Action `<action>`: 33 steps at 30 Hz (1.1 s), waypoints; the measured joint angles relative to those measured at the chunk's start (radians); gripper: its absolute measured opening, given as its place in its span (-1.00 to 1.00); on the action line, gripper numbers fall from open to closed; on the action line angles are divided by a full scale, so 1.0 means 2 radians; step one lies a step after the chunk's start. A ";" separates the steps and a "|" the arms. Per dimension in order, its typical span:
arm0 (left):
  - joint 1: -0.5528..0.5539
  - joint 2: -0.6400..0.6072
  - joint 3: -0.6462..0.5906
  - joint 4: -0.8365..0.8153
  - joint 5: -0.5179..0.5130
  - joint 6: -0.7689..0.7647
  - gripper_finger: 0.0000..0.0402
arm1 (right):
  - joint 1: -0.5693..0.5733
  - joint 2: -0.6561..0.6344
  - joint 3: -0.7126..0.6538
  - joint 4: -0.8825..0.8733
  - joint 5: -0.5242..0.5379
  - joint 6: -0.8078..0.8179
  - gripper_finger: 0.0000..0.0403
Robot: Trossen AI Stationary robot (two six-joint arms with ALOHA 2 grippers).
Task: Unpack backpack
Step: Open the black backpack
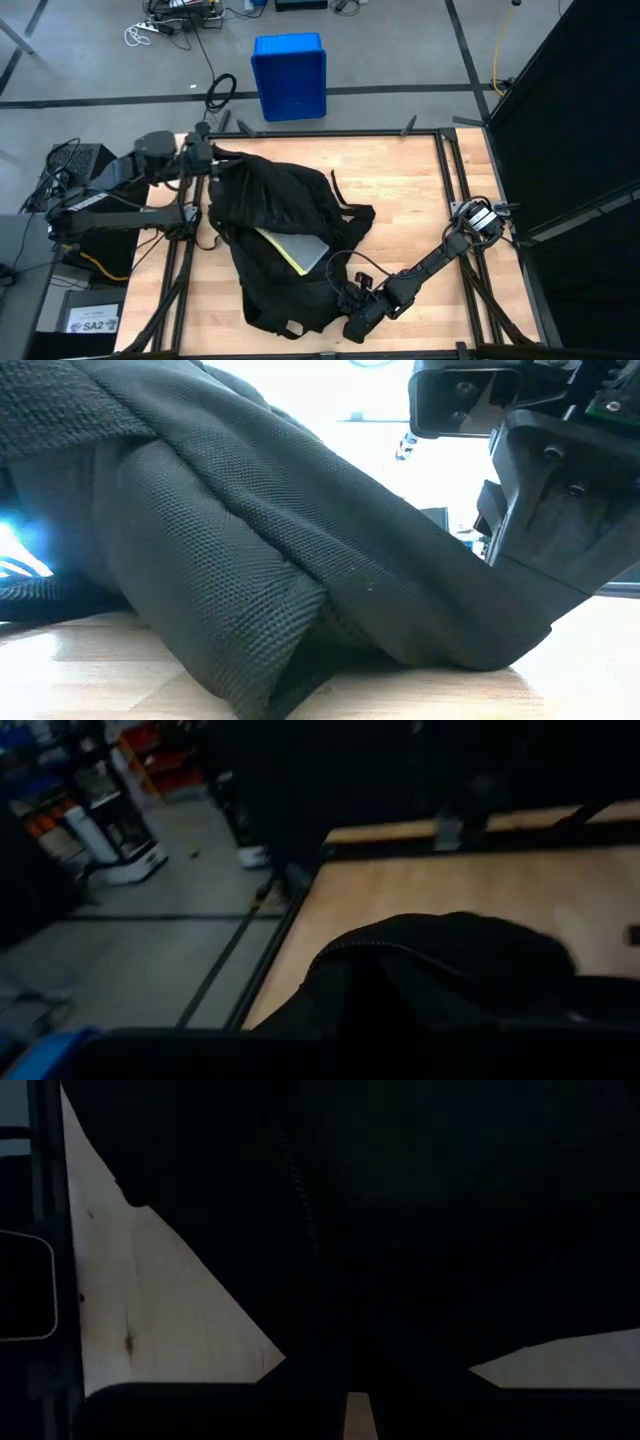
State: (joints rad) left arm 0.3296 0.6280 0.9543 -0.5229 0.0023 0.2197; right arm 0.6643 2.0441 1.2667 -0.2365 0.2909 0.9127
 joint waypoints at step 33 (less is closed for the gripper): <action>-0.069 -0.002 -0.029 0.058 0.219 -0.026 -0.89 | -0.029 -0.004 0.105 0.143 -0.060 -0.321 -0.95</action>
State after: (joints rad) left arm 0.1907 0.6241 0.8963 -0.4063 0.4411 0.1680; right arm 0.6060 2.0361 1.4764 0.0486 0.1699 0.2711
